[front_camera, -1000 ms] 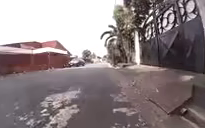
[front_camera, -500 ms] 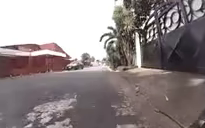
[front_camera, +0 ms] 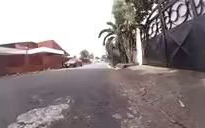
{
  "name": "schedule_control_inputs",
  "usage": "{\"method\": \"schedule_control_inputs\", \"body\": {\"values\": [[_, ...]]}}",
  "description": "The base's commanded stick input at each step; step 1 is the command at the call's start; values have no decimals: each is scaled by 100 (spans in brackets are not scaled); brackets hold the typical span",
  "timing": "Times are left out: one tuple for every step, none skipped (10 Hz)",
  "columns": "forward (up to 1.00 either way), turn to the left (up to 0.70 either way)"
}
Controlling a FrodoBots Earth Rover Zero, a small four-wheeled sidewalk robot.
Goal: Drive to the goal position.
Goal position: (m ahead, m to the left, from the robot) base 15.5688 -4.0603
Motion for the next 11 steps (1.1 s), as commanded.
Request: {"method": "schedule_control_inputs", "body": {"values": [[70, 0], [70, 0], [70, 0], [70, 0], [70, 0], [70, 0], [70, 0], [70, 0], [70, 0], [70, 0], [70, 0]]}}
